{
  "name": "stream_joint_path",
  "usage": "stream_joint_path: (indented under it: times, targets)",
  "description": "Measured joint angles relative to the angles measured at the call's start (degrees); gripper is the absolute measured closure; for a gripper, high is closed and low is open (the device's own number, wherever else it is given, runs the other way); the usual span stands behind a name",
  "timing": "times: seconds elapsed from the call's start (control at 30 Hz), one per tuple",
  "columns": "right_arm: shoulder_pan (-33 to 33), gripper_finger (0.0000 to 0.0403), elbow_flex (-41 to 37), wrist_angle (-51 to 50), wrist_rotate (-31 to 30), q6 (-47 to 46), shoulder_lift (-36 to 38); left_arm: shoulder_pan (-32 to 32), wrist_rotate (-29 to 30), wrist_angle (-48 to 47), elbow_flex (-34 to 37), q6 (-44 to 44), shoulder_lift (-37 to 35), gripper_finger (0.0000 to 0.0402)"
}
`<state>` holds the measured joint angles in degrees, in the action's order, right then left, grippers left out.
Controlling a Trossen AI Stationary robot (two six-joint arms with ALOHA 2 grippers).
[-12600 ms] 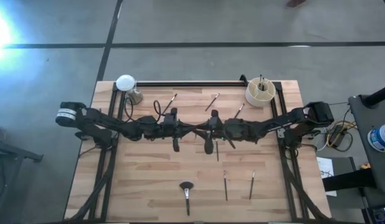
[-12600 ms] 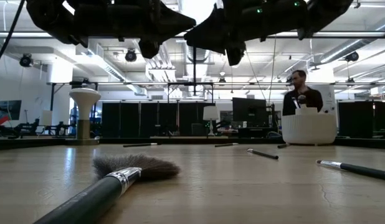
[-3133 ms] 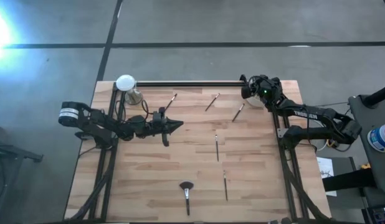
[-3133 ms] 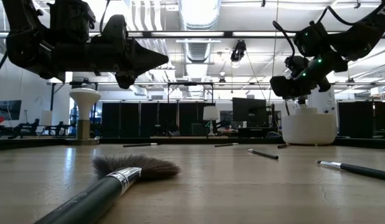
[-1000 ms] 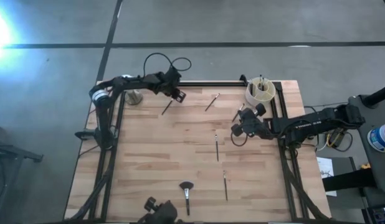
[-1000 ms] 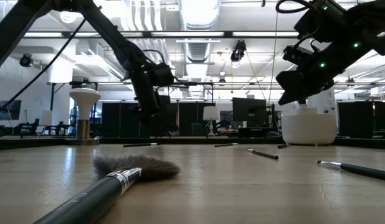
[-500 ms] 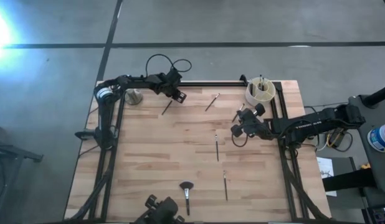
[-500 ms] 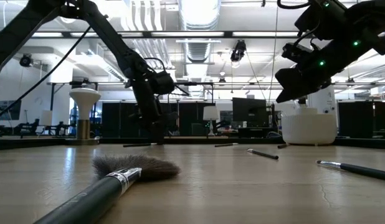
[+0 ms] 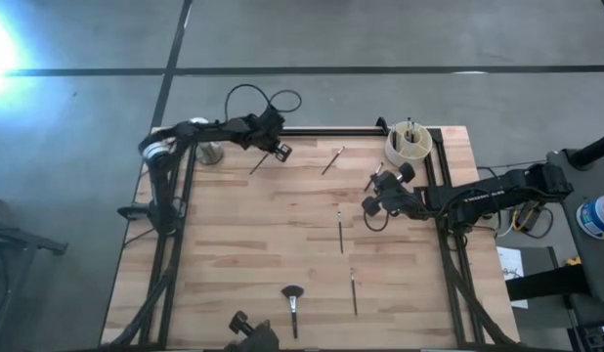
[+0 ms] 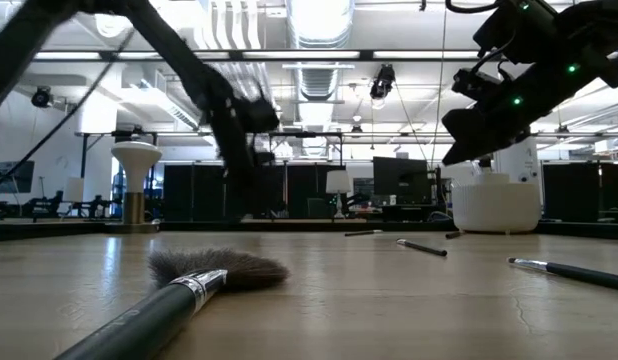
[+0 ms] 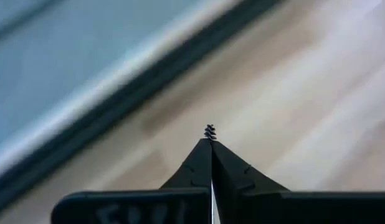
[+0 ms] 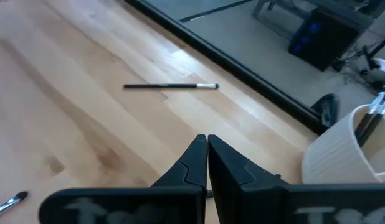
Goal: Pick & Place Makeup Brushes
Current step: Put the black lash brow brush into the white makeup holder
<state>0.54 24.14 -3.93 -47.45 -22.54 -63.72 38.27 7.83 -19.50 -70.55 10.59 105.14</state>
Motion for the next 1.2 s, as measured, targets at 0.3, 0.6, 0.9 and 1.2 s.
stream_joint_path:
  times: [0.3, 0.6, 0.9, 1.2]
  targets:
    - [0.4, 0.0394, -0.1, 0.0, 1.4, -0.6, 0.0, -11.0, 0.0, 24.5, 17.8, 7.5, -17.0, 0.0401]
    - [2.8, 0.0394, -0.4, 4.7, 5.2, -2.4, 0.0, -24.1, 3.3, 59.7, 40.1, 11.9, -26.6, 0.0401]
    - [6.8, 0.0394, -6.0, 15.9, 8.4, -7.2, -0.1, -29.9, 4.3, 82.9, 51.1, 11.1, -24.3, 0.0401]
    - [7.4, 0.0394, -13.8, 32.6, 11.8, -8.6, -0.1, -31.6, 5.1, 94.0, 50.8, 8.5, -17.1, 0.0401]
